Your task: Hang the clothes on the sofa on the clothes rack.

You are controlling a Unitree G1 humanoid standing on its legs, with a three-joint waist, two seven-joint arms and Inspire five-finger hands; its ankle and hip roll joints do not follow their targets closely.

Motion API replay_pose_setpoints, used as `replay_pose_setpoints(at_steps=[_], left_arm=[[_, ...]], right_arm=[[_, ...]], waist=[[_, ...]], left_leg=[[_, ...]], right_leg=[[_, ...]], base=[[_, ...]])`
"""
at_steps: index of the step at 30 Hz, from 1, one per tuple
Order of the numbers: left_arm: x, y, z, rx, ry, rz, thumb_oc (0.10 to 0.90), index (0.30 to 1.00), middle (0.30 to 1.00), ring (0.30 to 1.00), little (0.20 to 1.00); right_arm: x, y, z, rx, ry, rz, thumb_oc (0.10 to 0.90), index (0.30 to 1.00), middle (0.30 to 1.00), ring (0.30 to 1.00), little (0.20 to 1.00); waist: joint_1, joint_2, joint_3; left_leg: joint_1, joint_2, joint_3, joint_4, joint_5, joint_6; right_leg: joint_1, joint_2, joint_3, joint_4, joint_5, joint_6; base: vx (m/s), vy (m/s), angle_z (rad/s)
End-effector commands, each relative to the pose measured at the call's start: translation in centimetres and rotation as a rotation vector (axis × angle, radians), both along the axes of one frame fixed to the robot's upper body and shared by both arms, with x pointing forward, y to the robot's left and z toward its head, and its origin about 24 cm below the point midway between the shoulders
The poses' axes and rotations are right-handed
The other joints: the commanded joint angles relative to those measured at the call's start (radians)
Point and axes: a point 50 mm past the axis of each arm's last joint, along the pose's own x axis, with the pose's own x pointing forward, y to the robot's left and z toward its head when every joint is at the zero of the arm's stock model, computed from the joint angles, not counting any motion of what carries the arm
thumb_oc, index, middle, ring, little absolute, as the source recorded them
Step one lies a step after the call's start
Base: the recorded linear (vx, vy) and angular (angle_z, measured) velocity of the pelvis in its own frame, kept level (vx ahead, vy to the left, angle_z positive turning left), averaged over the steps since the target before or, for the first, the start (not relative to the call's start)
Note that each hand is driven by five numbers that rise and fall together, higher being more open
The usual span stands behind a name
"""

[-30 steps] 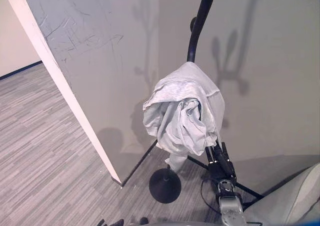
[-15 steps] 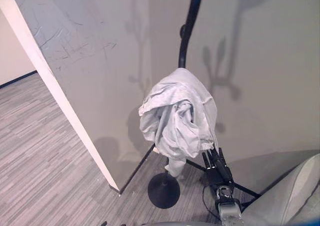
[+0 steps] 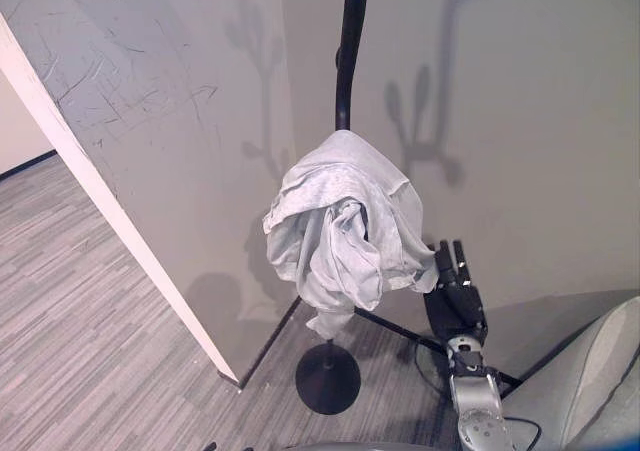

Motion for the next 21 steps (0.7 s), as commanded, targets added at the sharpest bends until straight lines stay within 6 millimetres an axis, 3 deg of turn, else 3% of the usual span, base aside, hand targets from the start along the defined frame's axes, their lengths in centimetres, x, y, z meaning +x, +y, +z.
replay_pose_setpoints(at_steps=[1, 7, 9, 11, 13, 14, 15, 16, 21], left_arm=[[2.1, 1.2, 0.4, 0.067, -0.045, -0.097, 0.8, 0.9, 0.9, 0.9, 0.9], [2.3, 1.4, 0.5, 0.071, -0.053, -0.107, 0.8, 0.9, 0.9, 0.9, 0.9], [2.3, 1.4, 0.5, 0.071, -0.054, -0.122, 0.8, 0.9, 0.9, 0.9, 0.9], [1.9, 1.1, 0.4, 0.064, -0.038, -0.109, 0.8, 0.9, 0.9, 0.9, 0.9], [1.7, 1.1, 0.3, 0.062, -0.032, -0.102, 0.8, 0.9, 0.9, 0.9, 0.9], [1.3, 0.9, 0.3, 0.058, -0.022, -0.082, 0.8, 0.9, 0.9, 0.9, 0.9], [1.3, 0.9, 0.3, 0.057, -0.022, -0.082, 0.8, 0.9, 0.9, 0.9, 0.9], [1.0, 0.9, 0.2, 0.051, -0.012, -0.067, 0.8, 0.9, 0.9, 0.9, 0.9], [0.6, 0.9, 0.1, 0.043, -0.003, -0.046, 0.8, 0.9, 0.9, 0.9, 0.9]], right_arm=[[2.4, 0.6, 7.0, -0.096, -0.341, 0.038, 0.8, 0.9, 0.9, 0.9, 0.9], [2.4, 0.8, 7.3, -0.21, -0.338, 0.136, 0.8, 0.9, 0.9, 0.9, 0.9], [2.4, 0.6, 6.1, -0.169, -0.301, 0.13, 0.8, 0.9, 0.9, 0.9, 0.9], [1.9, -0.5, 3.7, -0.029, -0.207, -0.025, 0.8, 0.9, 0.9, 0.9, 0.9], [1.7, -0.9, 2.8, -0.003, -0.167, -0.067, 0.8, 0.9, 0.9, 0.9, 0.9], [0.8, -1.9, 0.2, 0.023, -0.046, -0.144, 0.8, 0.9, 0.9, 0.9, 0.9], [0.9, -1.9, 0.2, 0.023, -0.047, -0.144, 0.8, 0.9, 0.9, 0.9, 0.9], [0.2, -2.8, -1.6, 0.023, 0.051, -0.201, 0.8, 0.9, 0.9, 0.9, 0.9], [-0.6, -4.1, -3.3, 0.032, 0.139, -0.287, 0.8, 0.9, 0.9, 0.9, 0.9]], waist=[[0.031, -0.012, 0.019], [0.034, -0.015, 0.024], [0.035, -0.016, 0.026], [0.031, -0.011, 0.022], [0.029, -0.01, 0.021], [0.023, -0.008, 0.02], [0.024, -0.008, 0.02], [0.018, -0.007, 0.02], [0.01, -0.002, 0.017]], left_leg=[[0.044, 0.034, 0.027, 0.009, -0.099, 0.004], [0.043, 0.036, 0.029, 0.009, -0.096, 0.002], [0.042, 0.037, 0.027, 0.009, -0.096, 0.002], [0.044, 0.036, 0.025, 0.009, -0.098, 0.003], [0.045, 0.037, 0.025, 0.009, -0.099, 0.002], [0.046, 0.037, 0.025, 0.009, -0.101, 0.002], [0.046, 0.037, 0.025, 0.009, -0.101, 0.002], [0.047, 0.037, 0.025, 0.009, -0.102, 0.001], [0.039, 0.037, 0.028, 0.009, -0.096, 0.001]], right_leg=[[-0.083, -0.048, -0.047, 0.048, 0.053, 0.051], [-0.085, -0.047, -0.048, 0.049, 0.055, 0.05], [-0.084, -0.045, -0.053, 0.049, 0.054, 0.049], [-0.081, -0.044, -0.056, 0.048, 0.052, 0.049], [-0.08, -0.043, -0.057, 0.048, 0.051, 0.05], [-0.077, -0.043, -0.057, 0.048, 0.052, 0.05], [-0.077, -0.043, -0.057, 0.048, 0.052, 0.05], [-0.078, -0.044, -0.057, 0.05, 0.052, 0.051], [-0.089, -0.045, -0.056, 0.056, 0.057, 0.051]], base=[[0.0, 0.0, 0.0], [0.0, 0.0, 0.0], [0.0, 0.0, 0.0], [0.0, 0.0, 0.0], [0.0, 0.0, 0.0], [0.0, 0.0, 0.0], [0.0, 0.0, 0.0], [0.0, -0.001, 0.03], [-0.02, 0.004, -0.02]])
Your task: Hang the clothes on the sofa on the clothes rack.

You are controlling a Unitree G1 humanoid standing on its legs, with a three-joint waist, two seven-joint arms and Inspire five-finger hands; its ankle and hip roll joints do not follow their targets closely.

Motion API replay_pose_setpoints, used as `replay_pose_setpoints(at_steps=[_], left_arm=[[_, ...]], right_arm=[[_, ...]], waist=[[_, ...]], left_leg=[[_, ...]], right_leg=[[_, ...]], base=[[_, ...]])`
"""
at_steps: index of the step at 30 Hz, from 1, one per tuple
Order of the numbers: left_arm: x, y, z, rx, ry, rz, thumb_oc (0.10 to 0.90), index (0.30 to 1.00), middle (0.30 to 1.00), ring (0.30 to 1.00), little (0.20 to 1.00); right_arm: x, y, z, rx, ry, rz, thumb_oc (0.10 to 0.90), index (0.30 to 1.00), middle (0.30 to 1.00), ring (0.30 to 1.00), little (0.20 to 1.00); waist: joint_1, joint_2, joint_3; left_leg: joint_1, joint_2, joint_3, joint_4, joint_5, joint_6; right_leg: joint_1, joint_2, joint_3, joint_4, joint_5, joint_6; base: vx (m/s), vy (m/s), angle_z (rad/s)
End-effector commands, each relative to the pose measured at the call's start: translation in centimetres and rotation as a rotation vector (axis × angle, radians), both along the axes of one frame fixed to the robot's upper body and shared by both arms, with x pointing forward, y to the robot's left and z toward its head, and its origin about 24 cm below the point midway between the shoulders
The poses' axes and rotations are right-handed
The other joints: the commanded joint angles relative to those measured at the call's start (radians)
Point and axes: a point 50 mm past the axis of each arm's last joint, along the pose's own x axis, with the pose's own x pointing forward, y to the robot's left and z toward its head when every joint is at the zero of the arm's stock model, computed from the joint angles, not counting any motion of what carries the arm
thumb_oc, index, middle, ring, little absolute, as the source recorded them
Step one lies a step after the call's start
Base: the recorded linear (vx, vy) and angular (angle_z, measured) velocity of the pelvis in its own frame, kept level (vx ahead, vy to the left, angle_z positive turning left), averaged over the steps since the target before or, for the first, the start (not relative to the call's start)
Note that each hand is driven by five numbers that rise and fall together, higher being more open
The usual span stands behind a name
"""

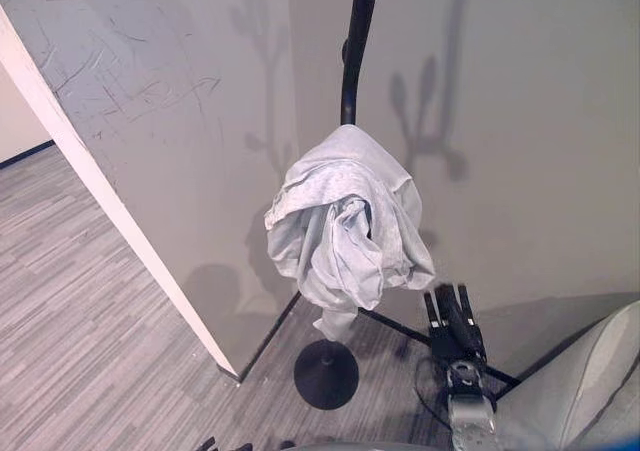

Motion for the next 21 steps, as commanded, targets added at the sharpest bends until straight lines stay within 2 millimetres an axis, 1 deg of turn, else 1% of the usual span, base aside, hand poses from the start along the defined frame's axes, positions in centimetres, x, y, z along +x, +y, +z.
replay_pose_setpoints(at_steps=[1, 2, 3, 4, 5, 6, 7, 8, 9, 10, 11, 13, 14, 15, 16, 18, 19, 20, 21], left_arm=[[0.3, 0.6, 0.0, 0.022, 0.005, -0.013, 0.8, 0.9, 0.9, 0.9, 0.9], [0.3, 0.6, 0.0, 0.021, 0.005, -0.014, 0.8, 0.9, 0.9, 0.9, 0.9], [0.4, 0.6, 0.0, 0.018, 0.005, -0.015, 0.8, 0.9, 0.9, 0.9, 0.9], [0.6, 0.5, 0.0, 0.013, 0.001, -0.019, 0.8, 0.9, 0.9, 0.9, 0.9], [0.6, 0.5, 0.0, 0.013, 0.001, -0.019, 0.8, 0.9, 0.9, 0.9, 0.9], [0.7, 0.4, 0.0, 0.009, -0.002, -0.025, 0.8, 0.9, 0.9, 0.9, 0.9], [0.8, 0.3, -0.1, 0.006, -0.001, -0.039, 0.8, 0.9, 0.9, 0.9, 0.9], [0.9, 0.3, -0.1, 0.006, -0.002, -0.039, 0.8, 0.9, 0.9, 0.9, 0.9], [1.1, 0.3, 0.0, 0.005, -0.006, -0.052, 0.8, 0.9, 0.9, 0.9, 0.9], [2.0, 0.3, 0.0, 0.002, -0.026, -0.077, 0.8, 0.9, 0.9, 0.9, 0.9], [2.0, 0.3, 0.0, 0.002, -0.028, -0.077, 0.8, 0.9, 0.9, 0.9, 0.9], [3.3, 0.3, 0.2, 0.003, -0.053, -0.114, 0.8, 0.9, 0.9, 0.9, 0.9], [3.7, 0.5, 0.2, 0.011, -0.043, -0.134, 0.8, 0.9, 0.9, 0.9, 0.9], [3.7, 0.5, 0.2, 0.011, -0.044, -0.134, 0.8, 0.9, 0.9, 0.9, 0.9], [3.6, 0.3, 0.1, 0.001, -0.021, -0.146, 0.8, 0.9, 0.9, 0.9, 0.9], [3.0, 0.3, -0.1, -0.01, 0.008, -0.137, 0.8, 0.9, 0.9, 0.9, 0.9], [3.1, 0.3, -0.1, -0.01, 0.006, -0.138, 0.8, 0.9, 0.9, 0.9, 0.9], [2.8, 0.3, -0.1, -0.014, 0.017, -0.13, 0.8, 0.9, 0.9, 0.9, 0.9], [2.4, 0.4, -0.2, -0.019, 0.035, -0.109, 0.8, 0.9, 0.9, 0.9, 0.9]], right_arm=[[3.6, -2.0, 4.2, -0.09, -0.239, -0.085, 0.8, 0.9, 0.9, 0.9, 0.9], [3.6, -2.0, 4.2, -0.09, -0.239, -0.085, 0.8, 0.9, 0.9, 0.9, 0.9], [3.5, -2.2, 3.7, -0.091, -0.204, -0.093, 0.8, 0.9, 0.9, 0.9, 0.9], [2.9, -2.5, 2.5, -0.084, -0.132, -0.111, 0.8, 0.9, 0.9, 0.9, 0.9], [2.9, -2.5, 2.5, -0.084, -0.132, -0.112, 0.8, 0.9, 0.9, 0.9, 0.9], [2.3, -2.4, 1.5, -0.071, -0.08, -0.109, 0.8, 0.9, 0.9, 0.9, 0.9], [0.9, -1.7, -0.7, -0.058, 0.056, -0.054, 0.8, 0.9, 0.9, 0.9, 0.9], [1.0, -1.8, -0.7, -0.058, 0.054, -0.053, 0.8, 0.9, 0.9, 0.9, 0.9], [-0.6, -1.3, -2.6, -0.062, 0.193, 0.01, 0.8, 0.9, 0.9, 0.9, 0.9], [-3.1, -0.4, -5.3, -0.062, 0.427, 0.126, 0.8, 0.9, 0.9, 0.9, 0.9], [-3.0, -0.4, -5.3, -0.062, 0.426, 0.126, 0.8, 0.9, 0.9, 0.9, 0.9], [-6.5, 0.3, -7.7, -0.014, 0.666, 0.199, 0.8, 0.9, 0.9, 0.9, 0.9], [-9.5, 0.7, -8.8, 0.055, 0.823, 0.201, 0.8, 0.9, 0.9, 0.9, 0.9], [-9.5, 0.7, -8.8, 0.055, 0.822, 0.201, 0.8, 0.9, 0.9, 0.9, 0.9], [-12.5, 0.9, -9.3, 0.142, 0.956, 0.124, 0.8, 0.9, 0.9, 0.9, 0.9], [-15.2, 0.9, -9.5, 0.189, 1.078, 0.063, 0.8, 0.9, 0.9, 0.9, 0.9], [-15.2, 0.9, -9.5, 0.189, 1.077, 0.062, 0.8, 0.9, 0.9, 0.9, 0.9], [-15.7, 1.0, -9.5, 0.204, 1.102, 0.045, 0.8, 0.9, 0.9, 0.9, 0.9], [-15.8, 0.9, -9.5, 0.196, 1.119, 0.048, 0.8, 0.9, 0.9, 0.9, 0.9]], waist=[[0.014, -0.001, -0.011], [0.014, -0.001, -0.011], [0.013, 0.0, -0.01], [0.011, 0.002, -0.011], [0.011, 0.002, -0.011], [0.01, 0.003, -0.011], [0.009, 0.002, -0.012], [0.008, 0.002, -0.011], [0.008, 0.001, -0.01], [0.012, -0.001, -0.008], [0.012, -0.001, -0.006], [0.022, -0.005, -0.006], [0.032, -0.008, -0.006], [0.032, -0.008, -0.006], [0.04, -0.009, -0.011], [0.046, -0.009, -0.02], [0.046, -0.009, -0.019], [0.047, -0.009, -0.023], [0.049, -0.01, -0.027]], left_leg=[[0.039, 0.037, 0.034, 0.009, -0.098, 0.002], [0.039, 0.038, 0.034, 0.009, -0.098, 0.002], [0.041, 0.038, 0.036, 0.009, -0.099, 0.002], [0.041, 0.037, 0.038, 0.009, -0.1, 0.003], [0.042, 0.037, 0.038, 0.009, -0.1, 0.003], [0.042, 0.037, 0.039, 0.009, -0.1, 0.003], [0.048, 0.038, 0.041, 0.009, -0.109, 0.001], [0.043, 0.037, 0.042, 0.009, -0.1, 0.002], [0.05, 0.038, 0.043, 0.009, -0.109, 0.0], [0.05, 0.037, 0.044, 0.009, -0.106, 0.0], [0.05, 0.037, 0.044, 0.009, -0.107, 0.0], [0.047, 0.037, 0.04, 0.009, -0.104, 0.0], [0.046, 0.035, 0.031, 0.009, -0.103, 0.0], [0.046, 0.035, 0.031, 0.009, -0.103, 0.0], [0.045, 0.034, 0.022, 0.009, -0.103, 0.001], [0.044, 0.032, 0.012, 0.009, -0.104, 0.001], [0.037, 0.031, 0.011, 0.009, -0.094, 0.001], [0.041, 0.031, 0.01, 0.009, -0.103, 0.001], [0.033, 0.029, 0.005, 0.009, -0.093, 0.001]], right_leg=[[-0.092, -0.044, -0.051, 0.058, 0.061, 0.053], [-0.092, -0.044, -0.051, 0.058, 0.061, 0.053], [-0.092, -0.044, -0.05, 0.058, 0.061, 0.053], [-0.092, -0.044, -0.05, 0.058, 0.061, 0.054], [-0.092, -0.044, -0.05, 0.058, 0.061, 0.054], [-0.092, -0.045, -0.051, 0.059, 0.061, 0.054], [-0.085, -0.045, -0.05, 0.057, 0.055, 0.054], [-0.092, -0.045, -0.049, 0.059, 0.062, 0.053], [-0.084, -0.045, -0.048, 0.057, 0.055, 0.053], [-0.085, -0.046, -0.048, 0.056, 0.057, 0.052], [-0.084, -0.046, -0.048, 0.056, 0.057, 0.052], [-0.082, -0.046, -0.05, 0.051, 0.057, 0.05], [-0.076, -0.046, -0.059, 0.047, 0.055, 0.048], [-0.076, -0.046, -0.059, 0.047, 0.055, 0.048], [-0.068, -0.047, -0.07, 0.043, 0.051, 0.048], [-0.063, -0.048, -0.079, 0.04, 0.048, 0.048], [-0.069, -0.049, -0.081, 0.042, 0.056, 0.048], [-0.063, -0.049, -0.084, 0.039, 0.049, 0.048], [-0.067, -0.05, -0.087, 0.039, 0.057, 0.048]], base=[[0.0, 0.003, -0.05], [0.0, 0.005, -0.05], [0.0, 0.012, -0.05], [0.0, 0.012, -0.04], [-0.01, 0.016, -0.04], [0.0, 0.0, 0.0], [0.0, 0.0, 0.0], [0.0, 0.0, 0.0], [0.0, 0.0, 0.0], [0.0, 0.0, 0.0], [0.0, 0.0, 0.0], [0.0, 0.0, 0.0], [0.0, 0.0, 0.0], [0.04, 0.007, 0.05], [0.04, 0.01, 0.03], [0.03, 0.019, 0.07], [0.03, 0.009, 0.11], [-0.01, 0.01, 0.12], [0.03, 0.007, 0.14]])
